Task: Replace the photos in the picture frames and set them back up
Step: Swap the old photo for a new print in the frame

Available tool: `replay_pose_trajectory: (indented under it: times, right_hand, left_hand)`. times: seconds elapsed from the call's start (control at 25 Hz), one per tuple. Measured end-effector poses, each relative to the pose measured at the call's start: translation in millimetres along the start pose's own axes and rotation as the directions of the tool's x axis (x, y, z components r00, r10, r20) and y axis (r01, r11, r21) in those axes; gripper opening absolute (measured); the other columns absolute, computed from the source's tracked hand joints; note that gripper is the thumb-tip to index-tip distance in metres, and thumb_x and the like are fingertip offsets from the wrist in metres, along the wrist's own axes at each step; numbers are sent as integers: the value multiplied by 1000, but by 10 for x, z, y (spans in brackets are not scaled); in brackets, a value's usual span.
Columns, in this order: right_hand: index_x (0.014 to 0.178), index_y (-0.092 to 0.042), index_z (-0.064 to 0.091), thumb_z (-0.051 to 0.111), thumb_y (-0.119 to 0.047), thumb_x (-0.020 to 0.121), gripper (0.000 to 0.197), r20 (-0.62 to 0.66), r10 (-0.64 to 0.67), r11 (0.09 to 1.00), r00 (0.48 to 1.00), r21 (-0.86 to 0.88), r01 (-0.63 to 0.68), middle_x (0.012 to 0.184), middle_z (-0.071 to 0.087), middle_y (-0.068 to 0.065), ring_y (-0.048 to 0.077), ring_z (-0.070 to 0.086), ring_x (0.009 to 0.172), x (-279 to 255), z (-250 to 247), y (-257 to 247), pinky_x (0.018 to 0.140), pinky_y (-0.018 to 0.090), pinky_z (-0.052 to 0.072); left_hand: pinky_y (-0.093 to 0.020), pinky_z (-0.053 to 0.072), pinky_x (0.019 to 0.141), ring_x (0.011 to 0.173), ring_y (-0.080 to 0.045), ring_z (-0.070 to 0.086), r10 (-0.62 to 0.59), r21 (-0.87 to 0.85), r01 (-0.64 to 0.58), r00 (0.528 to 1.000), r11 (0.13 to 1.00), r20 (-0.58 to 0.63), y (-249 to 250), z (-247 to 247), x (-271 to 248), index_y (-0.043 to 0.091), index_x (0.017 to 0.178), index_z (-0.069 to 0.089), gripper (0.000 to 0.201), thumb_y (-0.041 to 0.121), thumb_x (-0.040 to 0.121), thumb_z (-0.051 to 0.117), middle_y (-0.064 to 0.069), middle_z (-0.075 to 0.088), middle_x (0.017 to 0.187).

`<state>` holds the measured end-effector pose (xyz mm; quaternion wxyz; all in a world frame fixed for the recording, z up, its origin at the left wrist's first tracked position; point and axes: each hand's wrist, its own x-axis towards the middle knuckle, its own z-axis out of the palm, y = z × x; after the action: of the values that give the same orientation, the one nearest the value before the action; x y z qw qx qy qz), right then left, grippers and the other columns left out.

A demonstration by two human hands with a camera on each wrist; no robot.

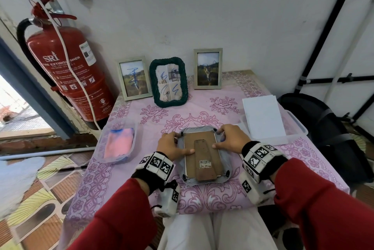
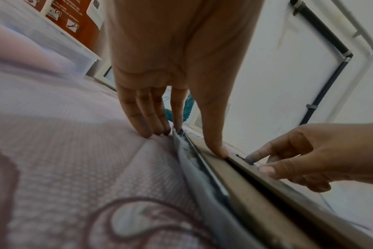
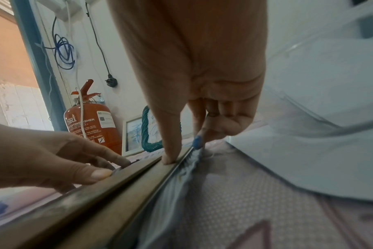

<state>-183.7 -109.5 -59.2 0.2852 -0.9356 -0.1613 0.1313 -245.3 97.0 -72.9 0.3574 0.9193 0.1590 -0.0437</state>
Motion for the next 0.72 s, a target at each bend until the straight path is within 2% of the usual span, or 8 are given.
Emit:
replay_pose_trajectory:
  times: [0.08,0.2,0.32,0.44,0.56,0.72]
  right_hand:
    - [121,-9,53,78,-32,73,59,2,4,1000,1000,-3,-4,113,62,10,23,58,106,17,10,16,88,32,44]
    - [123,-9,51,77,-32,74,59,6,2,1000,1000,5,-2,113,63,11,24,58,105,32,37,32,86,32,44]
    - [123,-7,49,76,-29,76,59,-6,2,1000,1000,15,-2,104,63,11,23,59,99,38,86,50,82,31,43]
    - [122,-7,49,76,-27,76,57,-36,-1,998,999,55,3,91,60,5,18,56,89,20,114,70,78,28,41]
    - [124,-7,48,76,-24,76,58,-63,-11,995,998,94,17,86,57,2,21,58,91,3,142,84,82,33,44]
    - [128,-6,47,74,-22,78,59,-77,-22,992,997,126,31,85,55,0,14,51,87,-9,182,91,85,34,44]
  left_hand:
    - [-34,46,99,107,-23,56,19,-1,-19,1000,1000,-17,-33,21,-8,9,129,51,80,35,62,85,-12,53,121]
    - [-35,45,101,111,-24,54,42,-17,-43,998,999,-52,-75,60,-37,10,131,49,81,36,63,84,-12,48,123]
    - [-39,43,102,115,-27,50,53,-20,-54,997,998,-55,-93,72,-41,13,132,48,80,36,64,84,-12,45,123]
    - [-42,42,103,117,-28,48,50,-39,-51,998,998,-42,-107,68,-37,15,131,47,79,36,64,83,-11,43,123]
    - [-41,42,103,115,-27,48,48,-66,-51,998,997,-46,-121,74,-40,16,129,49,76,35,64,83,-10,44,122]
    - [-41,41,104,112,-26,51,69,-137,-75,996,988,-49,-144,91,-63,14,129,50,73,30,66,83,-11,43,121]
